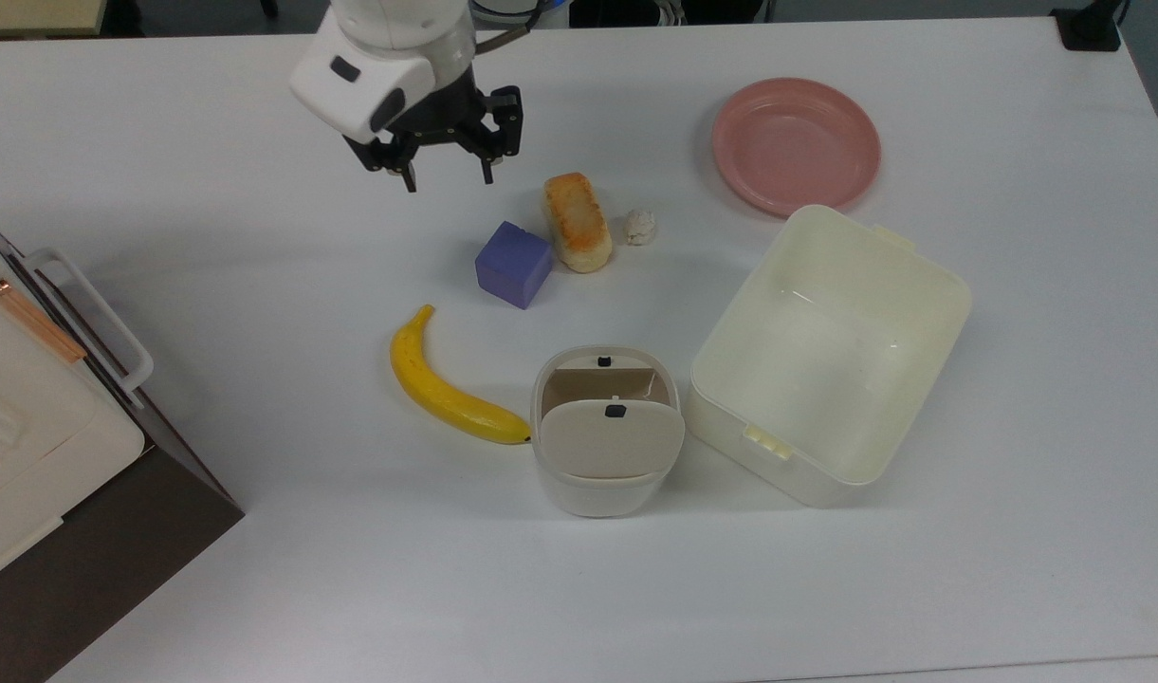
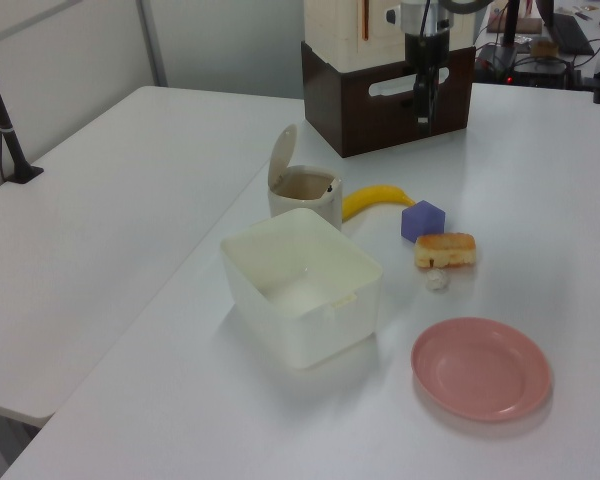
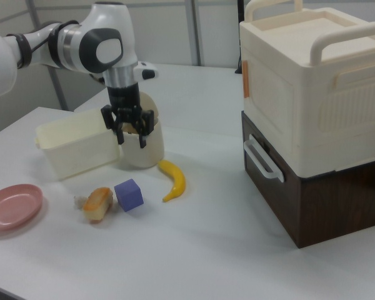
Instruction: Grab it up and put it in the trash
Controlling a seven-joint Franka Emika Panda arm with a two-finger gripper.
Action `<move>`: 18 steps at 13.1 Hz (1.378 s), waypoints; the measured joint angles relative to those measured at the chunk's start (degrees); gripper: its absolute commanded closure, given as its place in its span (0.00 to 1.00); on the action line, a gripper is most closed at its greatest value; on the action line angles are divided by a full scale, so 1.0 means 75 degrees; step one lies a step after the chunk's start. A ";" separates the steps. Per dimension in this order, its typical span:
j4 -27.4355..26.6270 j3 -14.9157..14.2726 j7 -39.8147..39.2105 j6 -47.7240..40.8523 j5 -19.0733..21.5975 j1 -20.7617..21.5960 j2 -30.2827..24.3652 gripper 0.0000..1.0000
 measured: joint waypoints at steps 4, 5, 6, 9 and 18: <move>-0.0329 0.0010 -0.0391 -0.0557 0.0000 0.0377 0.0002 0.30; -0.0396 0.0013 -0.0409 -0.0630 0.0000 0.0515 0.0002 0.30; -0.0461 0.0013 -0.0421 -0.0678 0.0000 0.0625 0.0004 0.30; -0.0780 0.0015 -0.0443 -0.0716 -0.0001 0.1007 0.0057 0.30; -0.0962 0.0025 0.0059 -0.0715 -0.0001 0.2432 0.0448 0.29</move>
